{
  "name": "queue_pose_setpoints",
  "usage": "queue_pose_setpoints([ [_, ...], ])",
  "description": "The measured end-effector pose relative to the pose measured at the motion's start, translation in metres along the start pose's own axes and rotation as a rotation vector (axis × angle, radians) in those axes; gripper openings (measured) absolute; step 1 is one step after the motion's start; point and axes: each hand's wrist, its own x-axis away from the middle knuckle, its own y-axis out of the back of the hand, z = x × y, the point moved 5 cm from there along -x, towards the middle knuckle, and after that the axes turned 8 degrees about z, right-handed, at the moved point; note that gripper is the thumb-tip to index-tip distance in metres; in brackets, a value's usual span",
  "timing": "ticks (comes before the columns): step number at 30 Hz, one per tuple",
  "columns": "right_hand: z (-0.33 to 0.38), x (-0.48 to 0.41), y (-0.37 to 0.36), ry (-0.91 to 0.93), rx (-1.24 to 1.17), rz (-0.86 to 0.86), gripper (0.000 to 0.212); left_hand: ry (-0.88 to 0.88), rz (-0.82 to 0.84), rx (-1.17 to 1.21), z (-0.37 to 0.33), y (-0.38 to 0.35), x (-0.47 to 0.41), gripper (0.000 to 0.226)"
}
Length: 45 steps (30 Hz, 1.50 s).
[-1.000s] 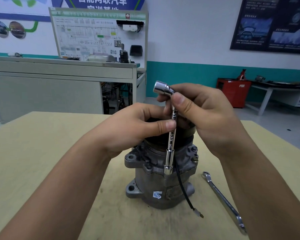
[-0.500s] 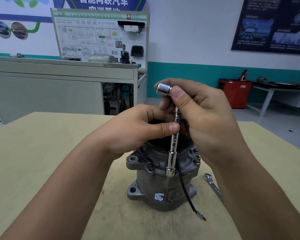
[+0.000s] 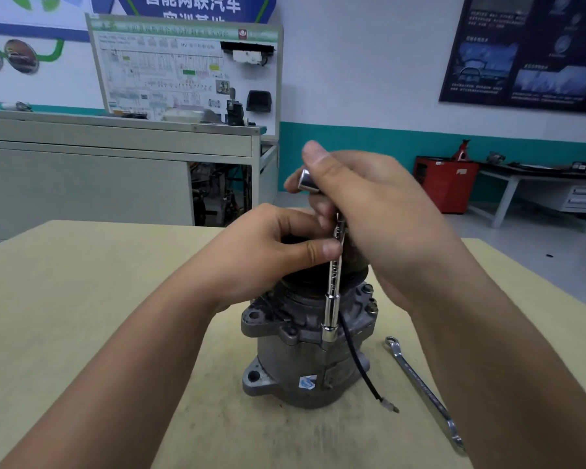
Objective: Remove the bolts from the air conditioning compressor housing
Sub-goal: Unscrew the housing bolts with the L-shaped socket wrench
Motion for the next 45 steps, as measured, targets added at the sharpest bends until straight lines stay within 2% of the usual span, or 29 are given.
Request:
queue_pose_setpoints([
  [1, 0.002, -0.001, -0.002, -0.002, 0.053, -0.029, 0.038, -0.033, -0.025, -0.037, -0.003, 0.002, 0.001, 0.005],
  [2, 0.004, -0.002, -0.004, -0.004, 0.096, -0.059, 0.037, -0.055, -0.052, -0.105, -0.005, 0.005, 0.001, 0.010],
  [3, 0.004, -0.003, -0.005, -0.009, 0.124, -0.088, 0.038, -0.041, -0.069, -0.205, -0.002, 0.008, 0.001, 0.031],
  [4, 0.003, -0.005, -0.005, -0.009, 0.138, -0.114, 0.038, 0.026, -0.068, -0.300, 0.004, 0.011, 0.000, 0.063],
  [5, 0.003, -0.005, -0.005, -0.005, 0.141, -0.138, 0.040, 0.128, -0.049, -0.350, 0.013, 0.013, 0.000, 0.096],
  [6, 0.002, -0.006, -0.005, 0.006, 0.138, -0.162, 0.042, 0.223, -0.014, -0.337, 0.022, 0.015, 0.001, 0.118],
  [8, 0.002, -0.009, -0.006, 0.044, 0.132, -0.210, 0.047, 0.290, 0.050, -0.215, 0.033, 0.013, 0.003, 0.128],
  [11, 0.005, -0.012, -0.010, 0.086, 0.122, -0.205, 0.059, 0.271, 0.050, -0.116, 0.042, 0.013, 0.001, 0.120],
  [14, 0.004, -0.016, -0.010, 0.086, 0.084, -0.139, 0.057, 0.236, 0.042, -0.086, 0.045, 0.014, -0.001, 0.104],
  [20, -0.002, -0.019, -0.014, 0.090, -0.256, 0.159, 0.052, 0.233, 0.037, -0.075, 0.040, 0.015, 0.001, 0.084],
  [23, -0.002, -0.020, -0.019, 0.117, -0.392, 0.343, 0.045, 0.255, 0.031, -0.115, 0.040, 0.016, 0.002, 0.087],
  [25, -0.003, -0.022, -0.020, 0.144, -0.400, 0.379, 0.037, 0.273, 0.062, -0.136, 0.040, 0.015, 0.003, 0.104],
  [27, -0.006, -0.021, -0.020, 0.191, -0.424, 0.384, 0.026, 0.264, 0.091, -0.146, 0.034, 0.015, 0.005, 0.114],
  [31, -0.013, -0.019, -0.002, 0.275, -0.230, 0.252, 0.018, 0.119, 0.008, -0.198, 0.005, 0.019, 0.008, 0.058],
  [36, -0.020, -0.012, 0.019, 0.325, -0.058, 0.090, 0.021, 0.051, -0.047, -0.133, -0.004, 0.005, 0.002, 0.029],
  [38, -0.024, -0.011, 0.022, 0.310, -0.075, 0.051, 0.025, 0.061, -0.034, -0.062, -0.003, -0.001, 0.001, 0.026],
  [41, -0.030, -0.010, 0.016, 0.280, -0.196, 0.039, 0.033, 0.041, -0.022, 0.014, -0.003, -0.004, 0.001, 0.035],
  [45, -0.034, -0.010, 0.012, 0.347, -0.352, 0.061, 0.038, 0.036, -0.039, -0.019, -0.004, -0.005, 0.001, 0.035],
])
